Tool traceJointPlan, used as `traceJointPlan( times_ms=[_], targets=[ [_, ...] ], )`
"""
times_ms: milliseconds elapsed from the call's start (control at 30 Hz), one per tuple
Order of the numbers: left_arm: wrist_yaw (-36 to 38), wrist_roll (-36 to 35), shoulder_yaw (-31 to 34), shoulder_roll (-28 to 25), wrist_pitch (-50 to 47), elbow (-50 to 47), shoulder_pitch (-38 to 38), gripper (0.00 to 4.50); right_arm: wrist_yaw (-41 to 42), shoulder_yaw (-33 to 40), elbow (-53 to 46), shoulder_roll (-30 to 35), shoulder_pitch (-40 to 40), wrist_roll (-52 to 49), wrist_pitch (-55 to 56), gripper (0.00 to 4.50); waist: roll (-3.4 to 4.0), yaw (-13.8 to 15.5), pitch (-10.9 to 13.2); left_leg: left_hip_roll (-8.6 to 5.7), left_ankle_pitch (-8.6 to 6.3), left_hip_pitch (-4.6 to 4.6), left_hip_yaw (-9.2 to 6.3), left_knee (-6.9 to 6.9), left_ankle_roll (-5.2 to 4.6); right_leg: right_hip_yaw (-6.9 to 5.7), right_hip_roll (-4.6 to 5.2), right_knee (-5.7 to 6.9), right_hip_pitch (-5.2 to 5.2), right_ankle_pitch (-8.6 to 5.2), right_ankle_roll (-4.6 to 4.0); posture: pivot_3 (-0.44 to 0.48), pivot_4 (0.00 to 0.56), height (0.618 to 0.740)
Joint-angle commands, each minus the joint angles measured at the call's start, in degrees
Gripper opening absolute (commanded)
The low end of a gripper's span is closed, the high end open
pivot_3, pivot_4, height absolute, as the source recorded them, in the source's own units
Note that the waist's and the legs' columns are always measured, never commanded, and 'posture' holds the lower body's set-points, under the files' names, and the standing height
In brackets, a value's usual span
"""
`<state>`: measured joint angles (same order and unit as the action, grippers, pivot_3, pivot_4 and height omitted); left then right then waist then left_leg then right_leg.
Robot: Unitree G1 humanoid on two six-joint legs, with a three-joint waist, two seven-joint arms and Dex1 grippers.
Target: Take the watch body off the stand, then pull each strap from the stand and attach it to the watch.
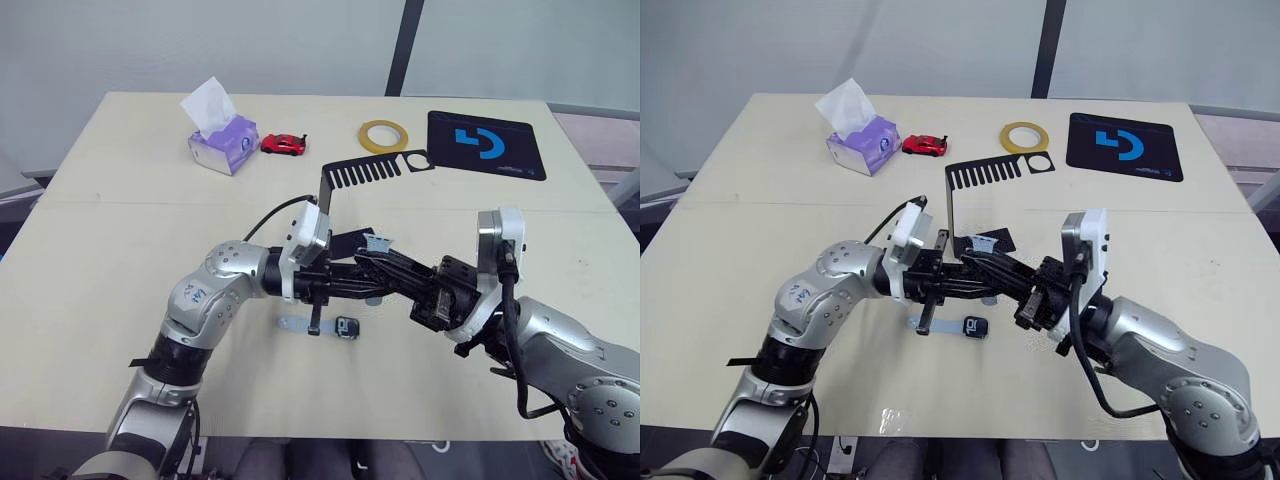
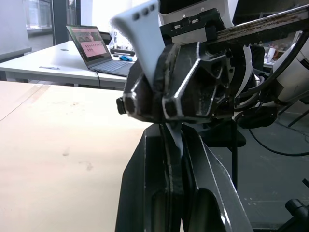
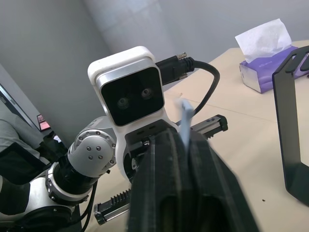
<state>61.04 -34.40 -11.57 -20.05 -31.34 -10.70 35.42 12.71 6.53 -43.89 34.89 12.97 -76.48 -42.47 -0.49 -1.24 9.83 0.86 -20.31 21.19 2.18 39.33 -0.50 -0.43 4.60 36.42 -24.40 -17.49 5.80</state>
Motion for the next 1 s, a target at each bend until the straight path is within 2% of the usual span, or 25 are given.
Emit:
traceJointPlan(
  times_ms=[33, 467, 600, 700, 767, 933, 1000],
  targets=[
    [-0.08, -0.91, 0.78, 0.47, 0.02, -1.13, 0.83, 0.0, -0.13, 0.39, -0.57, -0.34, 0.71, -1.32, 1.51, 0.08, 0.0, 0.0, 0.0, 0.0, 0.0, 0.0, 0.0, 0.0, 0.0, 0.0, 0.0, 0.0, 0.0, 0.0, 0.0, 0.0, 0.15, 0.738],
    [-0.35, -0.49, 0.51, 1.6, 0.05, 0.19, 1.74, 0.0, -0.37, 0.98, -0.3, -0.08, 1.48, -0.8, 1.87, 0.08, 0.0, 0.02, 0.0, 0.0, 0.0, 0.0, 0.0, 0.0, 0.0, 0.0, 0.0, 0.0, 0.0, 0.0, 0.0, 0.0, 0.15, 0.738],
    [-0.54, -1.49, 0.65, 1.02, -2.73, 0.18, 1.97, 0.0, -0.3, 0.99, -0.53, 0.34, 1.49, -0.46, 1.7, 0.08, 0.0, 0.02, 0.0, 0.0, 0.0, 0.0, 0.0, 0.0, 0.0, 0.0, 0.0, 0.0, 0.0, 0.0, 0.0, 0.0, 0.15, 0.738],
    [0.15, -1.98, 1.12, 0.02, -4.3, 0.16, 2.04, 1.0, 0.07, 0.92, -0.91, 1.09, 1.27, 0.23, 1.43, 0.0, 0.0, -0.01, 0.0, 0.0, 0.0, 0.0, 0.0, 0.0, 0.0, 0.0, -0.01, 0.0, 0.0, 0.0, 0.0, 0.0, 0.15, 0.738],
    [1.95, -1.53, 1.02, -2.2, -4.56, -0.56, 1.58, 1.89, 0.65, 1.26, -1.71, 2.75, 0.6, 1.52, 0.89, 0.0, 0.0, -0.1, 0.0, 0.0, 0.0, 0.0, 0.0, 0.0, 0.0, 0.0, -0.01, 0.0, 0.0, 0.0, 0.0, 0.0, 0.15, 0.738],
    [9.16, 2.96, -1.67, -11.95, -1.66, -1.25, 0.67, 4.24, 4.92, 4.13, -5.29, 11.29, -3.32, 8.37, 0.29, 0.0, 0.0, -0.09, 0.0, 0.01, 0.0, 0.0, 0.01, -0.01, 0.0, 0.0, -0.03, 0.0, -0.02, 0.0, -0.01, 0.0, 0.15, 0.738],
    [10.72, 5.68, -3.16, -14.63, 0.47, -1.39, 0.29, 4.39, 6.87, 6.58, -7.14, 14.61, -6.44, 11.36, 0.91, 0.0, 0.0, 0.2, 0.0, -0.02, 0.0, 0.01, 0.0, -0.01, -0.01, -0.02, -0.06, -0.02, -0.01, -0.01, -0.01, 0.0, 0.15, 0.738]
  ],
)
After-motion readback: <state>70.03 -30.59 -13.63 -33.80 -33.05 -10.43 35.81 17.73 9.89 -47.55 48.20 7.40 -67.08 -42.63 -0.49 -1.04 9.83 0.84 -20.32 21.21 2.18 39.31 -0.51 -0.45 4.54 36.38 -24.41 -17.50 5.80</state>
